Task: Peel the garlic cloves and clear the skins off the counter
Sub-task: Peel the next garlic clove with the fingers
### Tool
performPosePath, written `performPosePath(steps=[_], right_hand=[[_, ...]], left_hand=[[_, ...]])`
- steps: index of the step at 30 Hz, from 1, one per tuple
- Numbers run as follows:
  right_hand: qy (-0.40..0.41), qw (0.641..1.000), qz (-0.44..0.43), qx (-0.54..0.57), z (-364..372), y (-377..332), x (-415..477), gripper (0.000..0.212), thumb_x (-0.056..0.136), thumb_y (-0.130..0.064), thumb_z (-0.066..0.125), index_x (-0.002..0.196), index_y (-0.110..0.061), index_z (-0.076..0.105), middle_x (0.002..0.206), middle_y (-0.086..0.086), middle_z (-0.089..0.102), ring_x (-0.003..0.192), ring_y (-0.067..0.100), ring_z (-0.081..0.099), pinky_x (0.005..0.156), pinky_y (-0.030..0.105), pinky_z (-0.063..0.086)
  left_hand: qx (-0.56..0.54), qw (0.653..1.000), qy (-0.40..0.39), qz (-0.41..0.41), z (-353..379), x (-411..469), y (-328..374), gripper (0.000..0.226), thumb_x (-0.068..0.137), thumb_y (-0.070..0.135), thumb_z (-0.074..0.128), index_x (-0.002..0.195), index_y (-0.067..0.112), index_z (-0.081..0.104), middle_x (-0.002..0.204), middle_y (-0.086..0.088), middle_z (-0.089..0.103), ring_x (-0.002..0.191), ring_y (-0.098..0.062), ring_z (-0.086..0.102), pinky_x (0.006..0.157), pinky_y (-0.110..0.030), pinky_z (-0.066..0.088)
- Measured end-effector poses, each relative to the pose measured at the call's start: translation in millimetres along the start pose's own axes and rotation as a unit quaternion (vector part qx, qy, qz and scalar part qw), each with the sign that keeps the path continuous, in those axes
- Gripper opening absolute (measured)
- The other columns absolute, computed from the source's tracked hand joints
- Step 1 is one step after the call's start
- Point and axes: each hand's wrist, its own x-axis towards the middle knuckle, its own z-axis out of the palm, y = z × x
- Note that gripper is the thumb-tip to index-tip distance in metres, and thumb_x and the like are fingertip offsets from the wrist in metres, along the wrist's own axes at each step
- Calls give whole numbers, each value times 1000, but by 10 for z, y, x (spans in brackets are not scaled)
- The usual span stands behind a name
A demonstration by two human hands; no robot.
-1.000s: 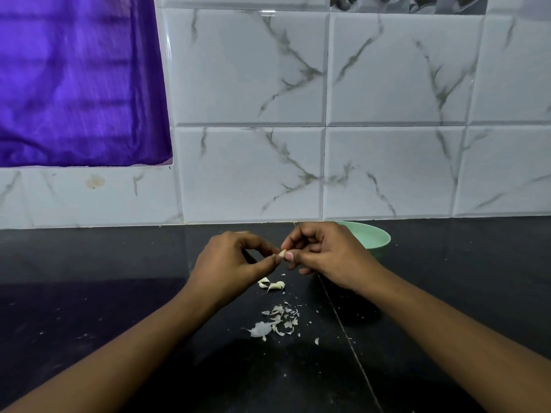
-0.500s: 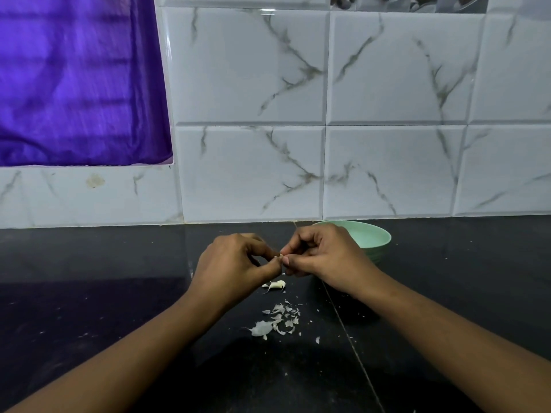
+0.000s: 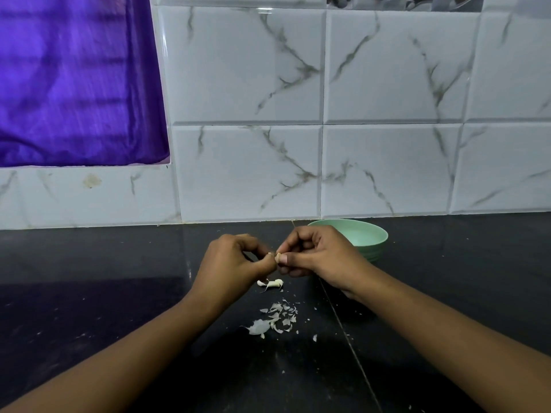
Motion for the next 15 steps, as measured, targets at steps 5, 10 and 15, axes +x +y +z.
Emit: performPosePath(steps=[5,10,15], right_hand=[[7,999,32,2,-41,7,19,10,81,3,68,79,-6,64,68,9,67,60,10,67,56,18,54],[35,998,38,-21,-39,18,34,11,82,-1,69,76,-9,65,68,7,70,65,14,70,56,20,52],[35,998,31,-42,5,18,28,13,82,-1,70,74,-9,64,62,2,69,63,13,70,52,17,50]], left_hand=[[-61,998,-7,-31,-35,21,-24,6,79,25,74,74,27,74,73,15,72,60,-10,68,63,-32,55],[50,998,14,19,-34,-29,53,12,74,35,76,65,39,69,72,23,68,59,4,62,61,-27,50],[92,995,2,29,1,-39,61,11,75,42,74,66,42,68,76,24,66,61,5,62,58,-24,48]])
